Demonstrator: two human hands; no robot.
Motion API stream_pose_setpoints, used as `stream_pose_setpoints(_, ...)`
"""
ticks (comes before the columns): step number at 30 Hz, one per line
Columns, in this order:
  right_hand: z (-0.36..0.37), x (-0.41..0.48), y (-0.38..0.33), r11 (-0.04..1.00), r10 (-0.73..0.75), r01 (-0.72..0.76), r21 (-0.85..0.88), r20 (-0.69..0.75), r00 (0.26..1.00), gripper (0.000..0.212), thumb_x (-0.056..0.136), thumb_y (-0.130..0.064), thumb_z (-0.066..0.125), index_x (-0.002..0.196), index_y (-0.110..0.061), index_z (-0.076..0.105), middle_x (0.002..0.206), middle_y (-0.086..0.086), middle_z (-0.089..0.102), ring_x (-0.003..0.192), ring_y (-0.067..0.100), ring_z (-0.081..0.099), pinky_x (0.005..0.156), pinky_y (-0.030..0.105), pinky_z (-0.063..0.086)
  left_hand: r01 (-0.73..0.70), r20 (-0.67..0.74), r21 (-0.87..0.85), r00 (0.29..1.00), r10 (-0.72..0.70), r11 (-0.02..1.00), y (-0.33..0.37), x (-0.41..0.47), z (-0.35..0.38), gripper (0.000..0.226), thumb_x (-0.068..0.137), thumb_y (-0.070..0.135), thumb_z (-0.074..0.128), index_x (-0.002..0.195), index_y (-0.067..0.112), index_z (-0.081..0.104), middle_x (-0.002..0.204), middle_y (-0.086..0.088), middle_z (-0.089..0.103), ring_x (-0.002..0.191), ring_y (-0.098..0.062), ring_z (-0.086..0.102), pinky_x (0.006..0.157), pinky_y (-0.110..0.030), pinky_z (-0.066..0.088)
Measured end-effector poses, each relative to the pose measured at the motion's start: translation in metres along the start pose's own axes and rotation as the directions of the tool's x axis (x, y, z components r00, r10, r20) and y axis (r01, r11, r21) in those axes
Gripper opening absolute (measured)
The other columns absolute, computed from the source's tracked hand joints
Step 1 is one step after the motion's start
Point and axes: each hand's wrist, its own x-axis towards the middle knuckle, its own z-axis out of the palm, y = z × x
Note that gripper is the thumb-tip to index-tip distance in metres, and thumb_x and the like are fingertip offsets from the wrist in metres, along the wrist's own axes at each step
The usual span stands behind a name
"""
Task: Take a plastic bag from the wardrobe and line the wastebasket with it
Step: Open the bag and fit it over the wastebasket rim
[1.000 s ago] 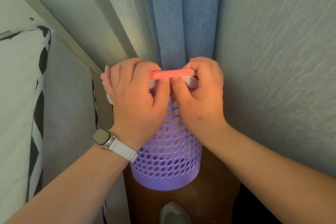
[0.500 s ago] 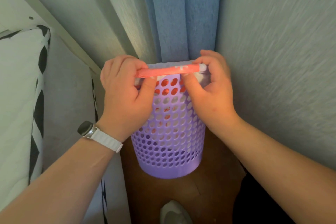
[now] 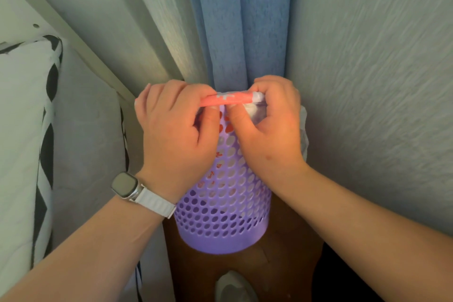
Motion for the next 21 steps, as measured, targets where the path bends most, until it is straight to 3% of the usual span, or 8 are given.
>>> stream_pose_setpoints(4,-0.001,-0.001,0.004,1.000,-0.022,0.023,-0.017,0.047,0.999,0.028,0.083,-0.036,0.065,0.096,-0.012,0.062,0.102,-0.003,0.056,0.101,0.017,0.051,0.091,0.029,0.038,-0.011,0.021,-0.001,1.000,0.011,1.000,-0.008,0.000,0.002,0.016,0.090,0.023,0.052,0.090,0.014,0.065,0.083,0.001,0.056,0.081,-0.024,0.050,0.081,-0.047,0.038)
stream_pose_setpoints(9,-0.005,0.005,0.016,0.998,-0.046,0.049,-0.043,0.070,0.997,0.042,0.083,-0.043,0.063,0.109,-0.010,0.064,0.119,0.003,0.057,0.116,0.022,0.053,0.101,0.046,0.041,0.054,0.048,-0.084,0.998,-0.051,0.995,-0.020,0.003,0.003,0.013,0.088,0.022,0.051,0.089,0.014,0.062,0.084,0.010,0.048,0.081,-0.014,0.043,0.078,-0.050,0.042)
stream_pose_setpoints(13,-0.008,0.011,0.022,0.998,0.062,-0.063,0.013,0.078,0.995,0.049,0.078,-0.046,0.061,0.113,-0.012,0.062,0.129,0.006,0.053,0.124,0.022,0.048,0.108,0.030,0.034,0.067,0.042,-0.133,0.997,-0.062,0.989,-0.022,0.004,0.001,0.015,0.089,0.023,0.050,0.088,0.013,0.061,0.083,0.009,0.048,0.081,-0.013,0.043,0.077,-0.049,0.041)
stream_pose_setpoints(16,-0.009,0.014,0.022,0.992,0.107,-0.111,0.062,0.066,0.992,0.044,0.075,-0.045,0.060,0.105,-0.013,0.060,0.125,0.007,0.052,0.123,0.021,0.048,0.107,0.033,0.035,0.068,0.035,-0.161,0.997,-0.064,0.985,-0.018,0.003,0.001,0.015,0.089,0.023,0.050,0.087,0.014,0.061,0.083,0.008,0.049,0.081,-0.014,0.044,0.076,-0.050,0.042)
stream_pose_setpoints(21,-0.009,0.014,0.019,0.997,0.051,-0.052,0.051,0.009,0.999,0.036,0.077,-0.041,0.062,0.096,-0.010,0.057,0.109,-0.002,0.049,0.108,0.020,0.051,0.095,0.034,0.041,0.068,0.002,-0.166,0.998,-0.068,0.984,-0.011,0.003,0.000,0.016,0.088,0.021,0.054,0.095,0.011,0.065,0.097,0.004,0.049,0.091,-0.022,0.052,0.081,-0.055,0.044)
